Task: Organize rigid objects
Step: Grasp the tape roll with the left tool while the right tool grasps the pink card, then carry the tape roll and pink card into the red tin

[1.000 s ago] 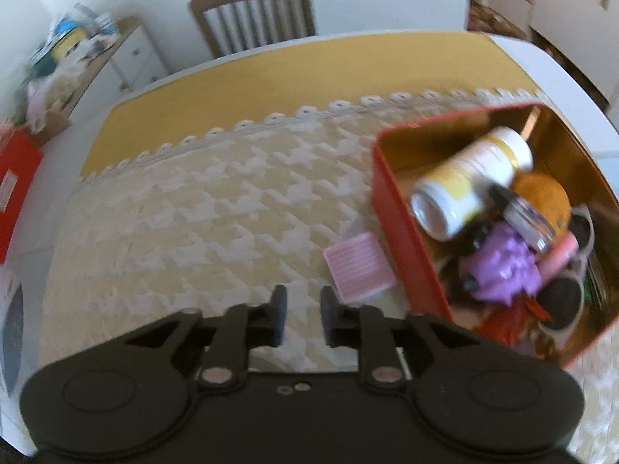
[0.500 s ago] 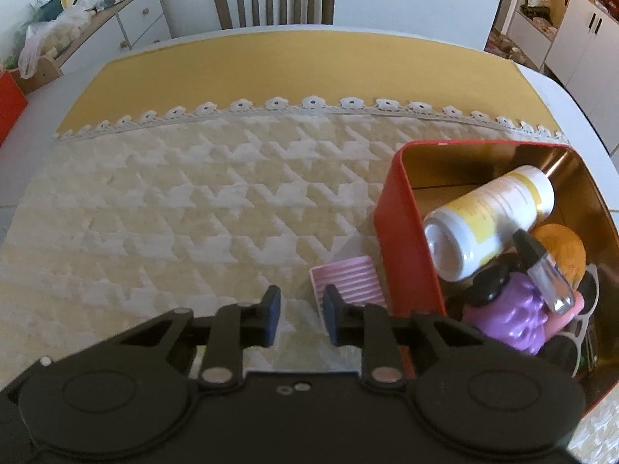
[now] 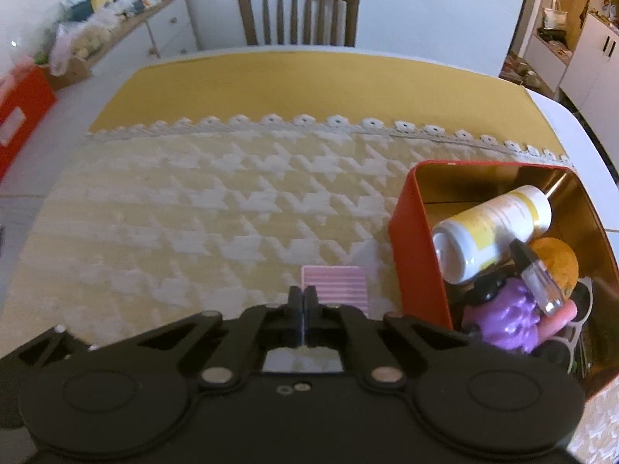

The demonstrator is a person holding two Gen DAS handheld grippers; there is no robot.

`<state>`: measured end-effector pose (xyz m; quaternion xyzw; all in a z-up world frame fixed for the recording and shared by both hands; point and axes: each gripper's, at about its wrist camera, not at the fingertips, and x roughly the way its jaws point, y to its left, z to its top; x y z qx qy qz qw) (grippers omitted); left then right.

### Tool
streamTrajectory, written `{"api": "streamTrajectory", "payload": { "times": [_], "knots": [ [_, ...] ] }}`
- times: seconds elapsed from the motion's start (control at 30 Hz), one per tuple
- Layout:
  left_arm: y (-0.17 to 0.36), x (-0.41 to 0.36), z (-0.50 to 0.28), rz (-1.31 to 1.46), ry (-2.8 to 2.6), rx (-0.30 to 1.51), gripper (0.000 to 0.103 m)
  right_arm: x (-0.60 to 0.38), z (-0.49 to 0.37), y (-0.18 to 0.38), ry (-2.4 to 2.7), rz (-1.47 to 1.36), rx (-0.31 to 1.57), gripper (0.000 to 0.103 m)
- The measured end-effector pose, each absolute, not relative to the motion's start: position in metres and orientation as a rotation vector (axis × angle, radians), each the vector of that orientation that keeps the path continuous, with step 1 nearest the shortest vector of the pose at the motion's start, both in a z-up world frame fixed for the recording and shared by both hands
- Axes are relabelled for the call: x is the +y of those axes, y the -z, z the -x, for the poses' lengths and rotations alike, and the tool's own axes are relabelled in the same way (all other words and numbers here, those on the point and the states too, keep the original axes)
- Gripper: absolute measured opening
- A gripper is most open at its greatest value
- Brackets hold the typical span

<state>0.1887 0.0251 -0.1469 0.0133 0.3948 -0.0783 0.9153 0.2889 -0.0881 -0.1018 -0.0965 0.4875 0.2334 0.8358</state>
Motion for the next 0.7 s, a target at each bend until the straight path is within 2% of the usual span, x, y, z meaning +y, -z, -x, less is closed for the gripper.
{"api": "streamTrajectory", "payload": {
  "times": [0.7],
  "knots": [
    [0.078, 0.007, -0.185, -0.026, 0.073, 0.768, 0.077, -0.160, -0.253, 0.029, -0.600, 0.096, 0.938, 0.000]
  ]
}}
